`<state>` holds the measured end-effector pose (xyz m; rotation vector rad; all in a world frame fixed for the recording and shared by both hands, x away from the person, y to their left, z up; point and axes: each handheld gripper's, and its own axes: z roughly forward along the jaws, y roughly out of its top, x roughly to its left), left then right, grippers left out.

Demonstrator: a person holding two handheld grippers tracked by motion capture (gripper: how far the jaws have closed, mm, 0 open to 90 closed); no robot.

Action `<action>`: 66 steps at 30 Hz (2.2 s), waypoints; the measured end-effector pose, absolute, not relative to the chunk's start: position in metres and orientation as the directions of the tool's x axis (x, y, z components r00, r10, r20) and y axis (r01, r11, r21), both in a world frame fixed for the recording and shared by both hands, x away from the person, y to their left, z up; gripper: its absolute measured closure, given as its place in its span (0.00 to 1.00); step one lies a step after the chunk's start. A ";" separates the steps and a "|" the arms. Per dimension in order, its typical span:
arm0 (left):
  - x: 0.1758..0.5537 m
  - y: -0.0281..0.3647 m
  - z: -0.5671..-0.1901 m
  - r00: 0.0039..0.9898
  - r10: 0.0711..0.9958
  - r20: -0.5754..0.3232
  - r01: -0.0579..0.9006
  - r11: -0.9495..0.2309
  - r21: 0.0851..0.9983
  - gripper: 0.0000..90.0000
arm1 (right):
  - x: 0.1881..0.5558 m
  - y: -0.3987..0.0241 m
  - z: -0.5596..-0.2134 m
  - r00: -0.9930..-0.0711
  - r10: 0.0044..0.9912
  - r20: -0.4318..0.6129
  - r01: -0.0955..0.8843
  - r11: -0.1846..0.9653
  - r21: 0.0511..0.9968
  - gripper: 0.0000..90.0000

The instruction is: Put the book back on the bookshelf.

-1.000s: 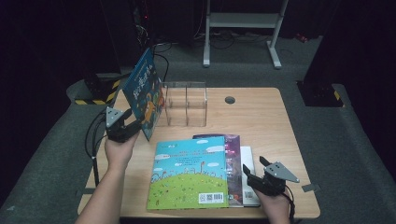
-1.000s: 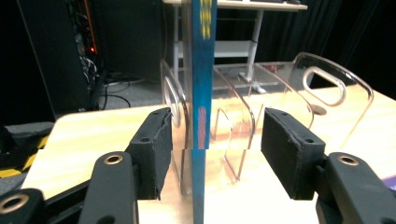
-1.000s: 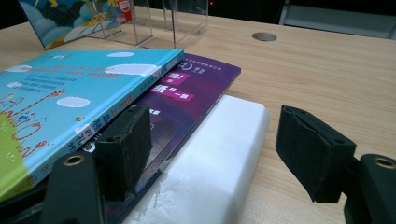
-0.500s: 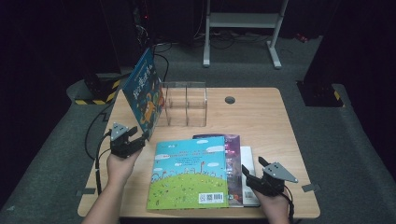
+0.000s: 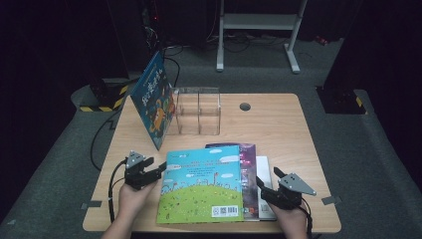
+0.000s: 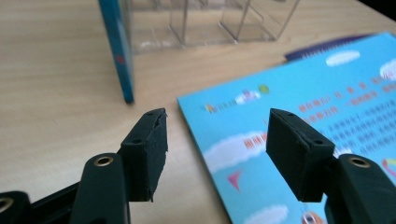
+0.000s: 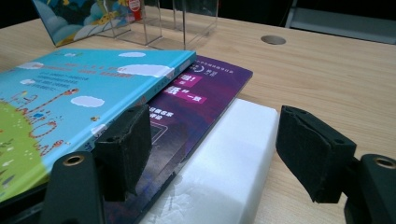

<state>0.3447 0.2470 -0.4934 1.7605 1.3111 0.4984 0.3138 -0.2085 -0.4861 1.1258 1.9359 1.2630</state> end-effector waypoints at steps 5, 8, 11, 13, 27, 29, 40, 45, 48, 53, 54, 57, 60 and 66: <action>0.331 0.241 -0.505 0.393 0.900 -0.189 0.617 -0.105 0.780 0.41 | 0.314 -0.208 -0.486 -0.491 0.871 -0.015 0.342 0.209 0.916 0.30; 0.324 0.239 -0.511 0.403 0.891 -0.207 0.643 -0.115 0.757 0.37 | 0.313 -0.206 -0.486 -0.497 0.868 -0.017 0.343 0.215 0.914 0.30; 0.319 0.241 -0.516 0.403 0.887 -0.227 0.661 -0.111 0.742 0.36 | 0.312 -0.203 -0.484 -0.507 0.862 -0.024 0.340 0.225 0.913 0.30; 0.319 0.242 -0.519 0.395 0.887 -0.240 0.674 -0.102 0.732 0.35 | 0.312 -0.199 -0.484 -0.519 0.854 -0.028 0.337 0.235 0.912 0.30; 0.316 0.223 -0.523 0.435 0.853 -0.287 0.696 -0.117 0.709 0.15 | 0.305 -0.171 -0.481 -0.586 0.810 -0.030 0.354 0.290 0.889 0.29; 0.316 0.221 -0.523 0.424 0.858 -0.289 0.700 -0.108 0.706 0.13 | 0.305 -0.168 -0.481 -0.596 0.802 -0.034 0.356 0.302 0.884 0.29; 0.314 0.207 -0.521 0.469 0.833 -0.293 0.697 -0.146 0.702 0.15 | 0.305 -0.161 -0.481 -0.605 0.796 -0.032 0.374 0.319 0.871 0.29; 0.314 0.193 -0.521 0.490 0.820 -0.297 0.692 -0.158 0.704 0.15 | 0.305 -0.164 -0.481 -0.599 0.800 -0.030 0.384 0.319 0.866 0.29; 0.315 0.188 -0.522 0.480 0.822 -0.306 0.697 -0.145 0.703 0.14 | 0.307 -0.169 -0.481 -0.591 0.806 -0.023 0.399 0.317 0.861 0.29; 0.317 0.181 -0.522 0.495 0.812 -0.311 0.694 -0.154 0.703 0.14 | 0.309 -0.177 -0.481 -0.574 0.819 0.007 0.428 0.293 0.855 0.29; 0.317 0.179 -0.522 0.497 0.810 -0.311 0.690 -0.151 0.708 0.14 | 0.309 -0.178 -0.481 -0.571 0.821 0.013 0.432 0.287 0.855 0.29; 0.317 0.179 -0.523 0.512 0.803 -0.305 0.676 -0.158 0.720 0.14 | 0.310 -0.180 -0.481 -0.570 0.821 0.043 0.451 0.269 0.851 0.29; 0.317 0.179 -0.523 0.513 0.804 -0.300 0.672 -0.159 0.723 0.14 | 0.312 -0.181 -0.481 -0.572 0.817 0.069 0.470 0.258 0.844 0.29; 0.318 0.174 -0.523 0.512 0.803 -0.304 0.670 -0.152 0.727 0.14 | 0.316 -0.184 -0.480 -0.575 0.809 0.121 0.516 0.243 0.822 0.27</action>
